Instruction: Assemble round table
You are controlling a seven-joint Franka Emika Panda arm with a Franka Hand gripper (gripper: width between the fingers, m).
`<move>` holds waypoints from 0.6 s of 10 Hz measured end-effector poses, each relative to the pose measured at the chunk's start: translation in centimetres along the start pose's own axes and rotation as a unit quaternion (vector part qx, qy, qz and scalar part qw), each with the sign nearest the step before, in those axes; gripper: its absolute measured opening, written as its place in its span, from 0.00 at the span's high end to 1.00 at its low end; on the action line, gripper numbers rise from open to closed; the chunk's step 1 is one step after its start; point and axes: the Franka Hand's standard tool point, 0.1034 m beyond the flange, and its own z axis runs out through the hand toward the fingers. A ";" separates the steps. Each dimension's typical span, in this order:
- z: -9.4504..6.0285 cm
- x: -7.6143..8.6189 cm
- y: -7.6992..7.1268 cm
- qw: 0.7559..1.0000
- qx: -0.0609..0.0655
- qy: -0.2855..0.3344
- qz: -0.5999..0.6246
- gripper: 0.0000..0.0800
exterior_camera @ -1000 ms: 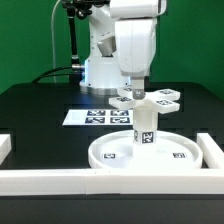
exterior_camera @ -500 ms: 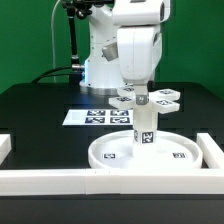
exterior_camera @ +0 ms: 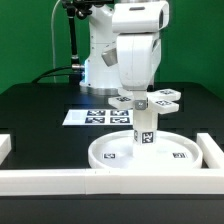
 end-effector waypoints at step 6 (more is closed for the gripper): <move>0.0 0.0 0.0 0.998 0.001 0.001 0.066 0.44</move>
Offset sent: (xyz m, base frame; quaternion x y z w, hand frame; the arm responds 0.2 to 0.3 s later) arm 0.0000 0.0000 0.0000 0.0000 0.0000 0.0650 0.9979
